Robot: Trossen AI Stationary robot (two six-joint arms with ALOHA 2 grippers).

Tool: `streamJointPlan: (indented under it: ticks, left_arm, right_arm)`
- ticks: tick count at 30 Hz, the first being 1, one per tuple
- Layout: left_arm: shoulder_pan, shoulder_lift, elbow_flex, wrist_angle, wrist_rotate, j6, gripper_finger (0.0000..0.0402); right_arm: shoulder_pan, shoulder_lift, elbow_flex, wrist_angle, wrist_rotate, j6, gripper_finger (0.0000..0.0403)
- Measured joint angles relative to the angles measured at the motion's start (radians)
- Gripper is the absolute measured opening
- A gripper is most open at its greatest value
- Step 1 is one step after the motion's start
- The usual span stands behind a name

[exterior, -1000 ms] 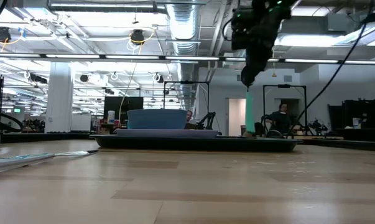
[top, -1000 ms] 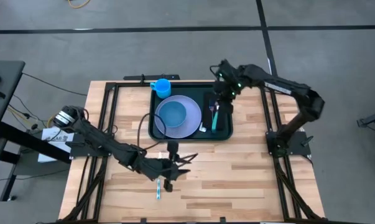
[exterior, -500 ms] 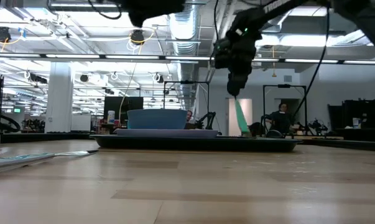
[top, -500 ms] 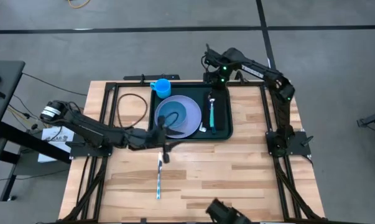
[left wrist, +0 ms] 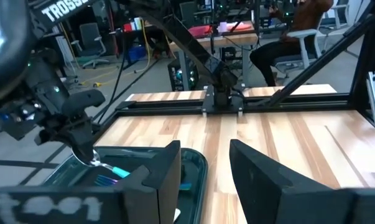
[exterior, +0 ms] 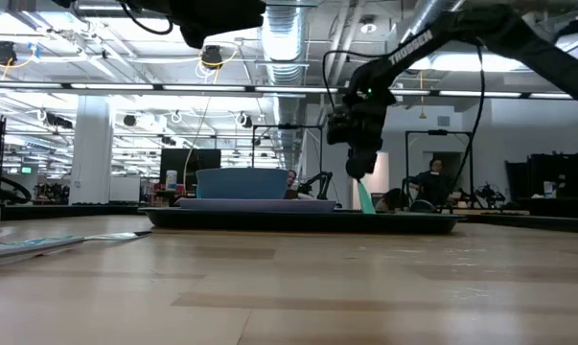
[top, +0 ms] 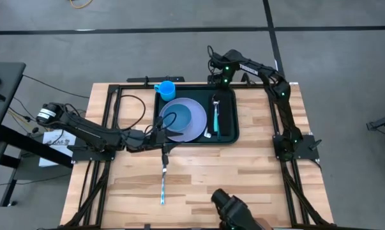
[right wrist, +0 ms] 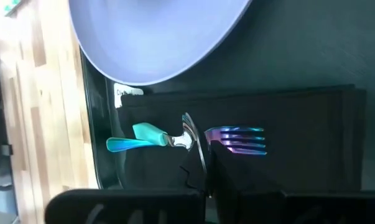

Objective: Set up tray
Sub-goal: Put the blue spoon on top of the black napkin to the left of the blue fork

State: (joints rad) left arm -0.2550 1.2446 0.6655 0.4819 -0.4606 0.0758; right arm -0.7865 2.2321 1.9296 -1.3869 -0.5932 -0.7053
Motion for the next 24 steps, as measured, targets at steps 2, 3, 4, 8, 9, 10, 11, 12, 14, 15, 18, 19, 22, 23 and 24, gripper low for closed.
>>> streamJointPlan:
  ticks: [2, 3, 4, 8, 9, 10, 11, 12, 14, 15, 18, 19, 22, 23, 24]
  left_arm:
    - [0.000, 0.000, 0.000, 0.000, 0.000, 0.000, 0.0128]
    - [0.000, 0.000, 0.000, 0.000, 0.000, 0.000, 0.0128]
    - [0.000, 0.000, 0.000, 0.001, -0.001, 0.001, 0.0128]
    - [0.000, 0.000, 0.000, 0.001, -0.001, 0.001, 0.0128]
    - [0.000, 0.000, 0.000, 0.001, -0.001, 0.002, 0.0128]
    - [0.000, 0.000, 0.000, 0.001, -0.001, 0.003, 0.0128]
    - [0.000, 0.000, 0.000, 0.001, -0.002, 0.003, 0.0128]
    - [0.000, 0.000, 0.000, 0.001, -0.002, 0.003, 0.0128]
    - [0.000, 0.000, 0.000, 0.001, -0.003, 0.003, 0.0128]
    - [0.000, 0.000, 0.000, 0.001, -0.003, 0.003, 0.0128]
    - [0.000, 0.000, 0.000, 0.001, -0.004, 0.004, 0.0128]
    - [0.000, 0.000, 0.000, 0.001, -0.003, 0.004, 0.0128]
    - [0.000, 0.000, 0.000, 0.001, -0.003, 0.004, 0.0128]
    - [0.000, 0.000, 0.000, 0.001, -0.003, 0.004, 0.0128]
    - [0.000, 0.000, 0.000, 0.001, -0.003, 0.004, 0.0128]
  right_arm:
    - [-0.001, 0.013, 0.004, 0.003, -0.004, -0.006, 0.0000]
    - [-0.001, 0.015, 0.004, 0.004, -0.004, -0.009, 0.0000]
    - [-0.001, 0.015, 0.005, 0.004, -0.003, -0.022, 0.0000]
    - [-0.002, 0.009, 0.005, 0.005, -0.002, -0.040, 0.0000]
    - [-0.003, 0.005, 0.007, -0.001, 0.003, -0.040, 0.0000]
    - [-0.006, 0.001, 0.015, -0.013, 0.007, -0.040, 0.0000]
    - [-0.008, -0.001, 0.025, -0.029, 0.014, -0.041, 0.0000]
    - [-0.009, -0.001, 0.038, -0.047, 0.022, -0.041, 0.0000]
    - [-0.011, -0.001, 0.070, -0.087, 0.027, -0.041, 0.0000]
    - [-0.012, -0.001, 0.091, -0.110, 0.027, -0.041, 0.0000]
    - [-0.002, -0.003, 0.154, -0.160, 0.005, -0.040, 0.0000]
    - [0.003, -0.003, 0.173, -0.172, -0.007, -0.040, 0.0000]
    - [0.019, -0.004, 0.218, -0.183, -0.047, -0.038, 0.0000]
    - [0.025, -0.004, 0.226, -0.183, -0.063, -0.038, 0.0000]
    - [0.029, -0.004, 0.231, -0.182, -0.080, -0.039, 0.0000]
